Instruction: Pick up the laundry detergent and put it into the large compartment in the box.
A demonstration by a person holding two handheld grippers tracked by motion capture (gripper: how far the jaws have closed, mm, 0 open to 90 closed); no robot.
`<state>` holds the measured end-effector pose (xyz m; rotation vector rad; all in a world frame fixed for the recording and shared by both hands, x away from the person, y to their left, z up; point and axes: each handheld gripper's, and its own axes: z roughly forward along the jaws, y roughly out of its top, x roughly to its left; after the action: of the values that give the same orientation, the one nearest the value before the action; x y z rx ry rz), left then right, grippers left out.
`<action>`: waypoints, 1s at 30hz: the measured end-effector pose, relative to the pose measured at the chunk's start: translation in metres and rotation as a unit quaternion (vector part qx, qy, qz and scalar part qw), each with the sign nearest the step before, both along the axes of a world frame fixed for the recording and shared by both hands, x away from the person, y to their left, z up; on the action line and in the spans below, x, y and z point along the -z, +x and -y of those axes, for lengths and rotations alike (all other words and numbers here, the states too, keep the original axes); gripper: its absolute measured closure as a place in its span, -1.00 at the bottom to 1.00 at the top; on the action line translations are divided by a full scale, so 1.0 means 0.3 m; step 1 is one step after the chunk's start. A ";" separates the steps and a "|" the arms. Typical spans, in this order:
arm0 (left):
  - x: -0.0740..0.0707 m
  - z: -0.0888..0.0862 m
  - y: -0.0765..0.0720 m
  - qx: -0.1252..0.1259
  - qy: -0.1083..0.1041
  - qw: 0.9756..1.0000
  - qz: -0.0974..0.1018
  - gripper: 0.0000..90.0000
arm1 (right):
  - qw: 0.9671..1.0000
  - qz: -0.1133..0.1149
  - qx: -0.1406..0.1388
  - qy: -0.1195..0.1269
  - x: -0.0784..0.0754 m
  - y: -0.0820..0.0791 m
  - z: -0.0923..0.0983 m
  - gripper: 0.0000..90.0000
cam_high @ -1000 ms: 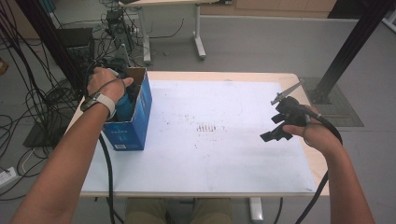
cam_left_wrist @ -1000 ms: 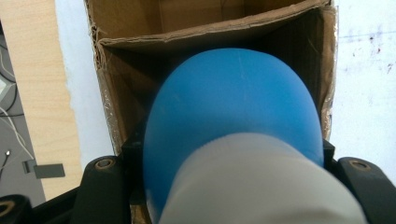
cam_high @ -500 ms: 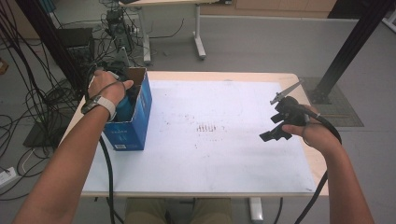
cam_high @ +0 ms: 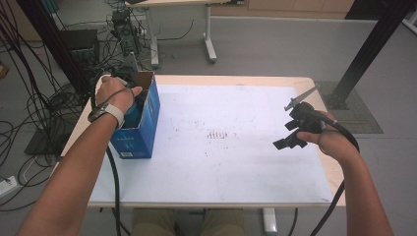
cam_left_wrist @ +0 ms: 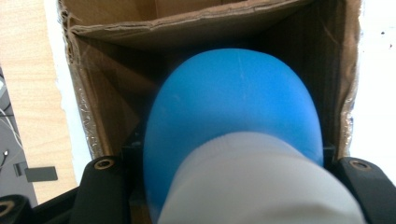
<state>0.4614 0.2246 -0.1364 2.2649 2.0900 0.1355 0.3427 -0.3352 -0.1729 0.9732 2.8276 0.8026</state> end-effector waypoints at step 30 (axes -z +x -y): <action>0.049 0.000 0.007 0.001 0.000 1.000 -0.012 -0.15 | 1.000 -0.003 -0.001 -0.001 0.003 0.006 -0.008 -0.86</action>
<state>0.4636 0.2247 -0.1510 2.2792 2.0997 0.1107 0.3445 -0.3327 -0.1739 0.9744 2.8336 0.7971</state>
